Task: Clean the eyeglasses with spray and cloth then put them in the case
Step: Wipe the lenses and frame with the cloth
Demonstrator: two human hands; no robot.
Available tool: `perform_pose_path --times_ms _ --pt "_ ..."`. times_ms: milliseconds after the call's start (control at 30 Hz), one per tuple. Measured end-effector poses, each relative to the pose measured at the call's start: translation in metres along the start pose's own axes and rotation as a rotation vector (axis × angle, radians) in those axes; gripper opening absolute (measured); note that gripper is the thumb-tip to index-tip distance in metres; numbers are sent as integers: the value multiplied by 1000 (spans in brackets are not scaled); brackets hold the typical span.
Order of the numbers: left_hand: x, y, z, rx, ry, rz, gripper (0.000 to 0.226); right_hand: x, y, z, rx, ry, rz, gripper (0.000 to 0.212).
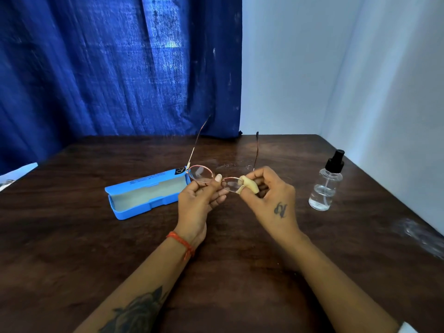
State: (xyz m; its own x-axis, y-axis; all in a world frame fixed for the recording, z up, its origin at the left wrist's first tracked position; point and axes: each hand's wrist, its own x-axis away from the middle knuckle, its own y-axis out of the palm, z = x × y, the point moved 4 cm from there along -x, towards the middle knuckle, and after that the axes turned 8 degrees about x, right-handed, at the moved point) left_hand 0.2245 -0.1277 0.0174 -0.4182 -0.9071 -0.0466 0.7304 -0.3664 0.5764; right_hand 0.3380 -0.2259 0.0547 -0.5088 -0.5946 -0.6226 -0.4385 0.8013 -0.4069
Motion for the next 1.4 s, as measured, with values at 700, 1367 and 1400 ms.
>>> perform_pose_path --times_ms 700,1367,1400 --pt "1 -1 -8 -16 -24 -21 4 12 10 -13 375 -422 -83 25" --pt "-2 -1 -5 -78 31 -56 2 10 9 -12 416 -448 -189 26" --pt "-2 -1 -6 -92 31 -61 2 8 8 -11 405 -437 -200 25"
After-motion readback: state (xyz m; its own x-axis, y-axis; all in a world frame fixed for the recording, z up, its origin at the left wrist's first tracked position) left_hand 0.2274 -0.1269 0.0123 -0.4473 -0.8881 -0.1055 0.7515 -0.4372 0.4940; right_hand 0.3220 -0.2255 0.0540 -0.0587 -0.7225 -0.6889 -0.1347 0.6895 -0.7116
